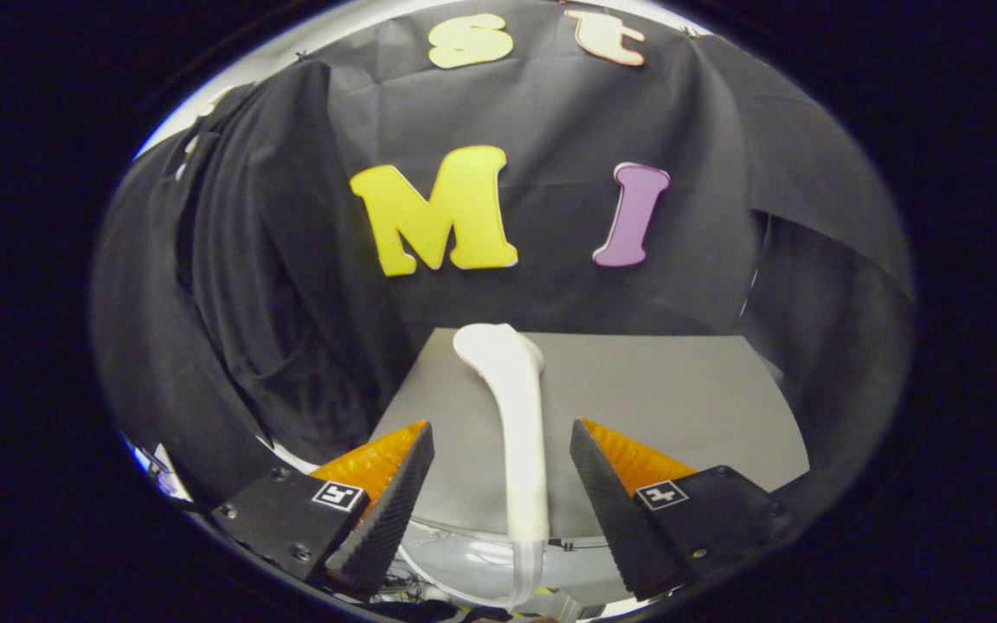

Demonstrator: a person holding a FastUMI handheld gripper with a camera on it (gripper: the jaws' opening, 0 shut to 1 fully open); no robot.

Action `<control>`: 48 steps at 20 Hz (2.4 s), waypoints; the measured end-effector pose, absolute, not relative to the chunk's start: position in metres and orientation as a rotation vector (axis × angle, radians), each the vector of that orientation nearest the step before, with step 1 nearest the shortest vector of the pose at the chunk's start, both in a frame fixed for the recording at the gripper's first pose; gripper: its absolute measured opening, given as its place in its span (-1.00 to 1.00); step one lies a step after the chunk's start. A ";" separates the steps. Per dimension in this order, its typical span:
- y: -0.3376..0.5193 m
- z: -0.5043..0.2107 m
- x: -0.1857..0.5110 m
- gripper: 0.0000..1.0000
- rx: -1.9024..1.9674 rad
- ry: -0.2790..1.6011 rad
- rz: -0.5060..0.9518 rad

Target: Iron the clothes twice with a garment steamer, once on the left side and once on the right side.

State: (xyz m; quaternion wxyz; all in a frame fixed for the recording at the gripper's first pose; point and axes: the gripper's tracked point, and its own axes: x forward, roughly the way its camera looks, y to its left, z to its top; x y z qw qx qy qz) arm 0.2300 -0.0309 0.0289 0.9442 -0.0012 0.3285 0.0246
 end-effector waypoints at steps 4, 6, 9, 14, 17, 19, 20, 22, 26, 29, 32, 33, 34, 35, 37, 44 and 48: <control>-0.029 0.006 0.234 0.96 -0.002 0.819 0.081; -0.034 -0.002 0.239 0.93 0.001 0.867 0.076; -0.033 -0.007 0.247 0.90 -0.004 0.932 0.084; -0.044 -0.028 0.252 0.67 -0.041 1.015 0.076; -0.045 -0.052 0.248 0.39 -0.188 1.021 0.085; -0.045 -0.051 0.246 0.21 -0.184 1.021 0.086; -0.044 -0.051 0.242 0.12 -0.171 1.026 0.098; -0.043 -0.049 0.243 0.01 -0.153 1.028 0.110; -0.042 -0.049 0.240 -0.12 -0.145 1.006 0.131; -0.041 -0.044 0.237 -0.17 -0.125 0.970 0.153; -0.042 -0.039 0.234 -0.18 -0.118 0.934 0.162; -0.041 -0.038 0.233 -0.18 -0.116 0.924 0.166; -0.042 -0.037 0.232 -0.18 -0.114 0.913 0.166; -0.042 -0.035 0.232 -0.19 -0.103 0.901 0.159; -0.041 -0.033 0.229 -0.19 -0.072 0.873 0.152; -0.017 -0.017 0.208 -0.22 0.027 0.779 0.146; -0.003 0.008 0.195 -0.23 0.029 0.714 0.128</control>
